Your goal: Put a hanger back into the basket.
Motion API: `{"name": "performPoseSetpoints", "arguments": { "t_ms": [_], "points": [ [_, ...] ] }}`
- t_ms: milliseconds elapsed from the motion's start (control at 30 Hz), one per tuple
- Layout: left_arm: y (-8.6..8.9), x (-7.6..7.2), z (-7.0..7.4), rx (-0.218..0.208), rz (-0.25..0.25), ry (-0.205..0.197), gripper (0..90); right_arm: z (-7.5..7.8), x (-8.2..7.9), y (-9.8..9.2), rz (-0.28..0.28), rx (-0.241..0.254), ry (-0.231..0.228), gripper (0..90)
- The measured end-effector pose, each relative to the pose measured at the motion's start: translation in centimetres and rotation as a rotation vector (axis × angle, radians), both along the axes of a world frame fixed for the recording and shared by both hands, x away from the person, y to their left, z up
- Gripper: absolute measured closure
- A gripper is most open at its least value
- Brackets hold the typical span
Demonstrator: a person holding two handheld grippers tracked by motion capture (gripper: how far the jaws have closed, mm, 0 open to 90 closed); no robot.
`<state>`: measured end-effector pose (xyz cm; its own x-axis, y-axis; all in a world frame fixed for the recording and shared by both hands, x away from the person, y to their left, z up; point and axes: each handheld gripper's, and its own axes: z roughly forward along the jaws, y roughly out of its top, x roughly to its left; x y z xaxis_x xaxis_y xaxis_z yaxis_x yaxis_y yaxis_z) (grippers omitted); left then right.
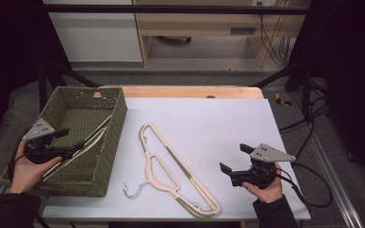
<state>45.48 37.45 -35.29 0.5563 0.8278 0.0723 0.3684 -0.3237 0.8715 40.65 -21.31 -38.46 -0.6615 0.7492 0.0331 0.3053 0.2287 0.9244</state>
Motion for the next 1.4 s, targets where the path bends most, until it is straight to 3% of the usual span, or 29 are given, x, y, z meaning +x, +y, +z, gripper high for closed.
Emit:
{"name": "performPoseSetpoints", "arguments": {
  "t_ms": [100, 300, 467, 733, 833, 1033, 1267, 1400],
  "points": [
    [-0.6, -1.1, 1.0, -0.063, 0.008, -0.059, 17.1, 0.0, -0.1, 0.1, 0.002, 0.000, -0.001, 5.3],
    [-3.1, -3.1, 2.1, -0.146, -0.009, -0.129, 12.9, 0.3, -0.2, 0.6, 0.016, 0.008, -0.007, 5.2],
    [-6.4, -4.6, 1.9, -0.181, -0.046, -0.161, 12.1, 0.3, -0.2, 0.9, 0.026, 0.012, -0.010, 4.8],
    [-10.3, -5.7, 0.3, -0.189, -0.105, -0.141, 12.1, 0.1, -0.2, 1.8, 0.042, 0.021, 0.001, 4.6],
    [-11.3, -5.8, -0.7, -0.174, -0.142, -0.120, 12.1, 0.0, -0.2, 2.1, 0.048, 0.020, 0.003, 4.6],
    [-12.9, -6.0, -2.6, -0.163, -0.170, -0.080, 12.5, -0.4, -0.2, 2.5, 0.050, 0.013, 0.010, 4.6],
    [-14.5, -6.1, -4.2, -0.101, -0.199, -0.045, 12.8, -0.6, -0.2, 2.7, 0.060, 0.000, 0.014, 4.9],
    [-14.9, -6.2, -4.7, -0.091, -0.207, -0.030, 13.0, -0.8, -0.2, 2.9, 0.067, -0.003, 0.016, 4.9]
  ]
}}
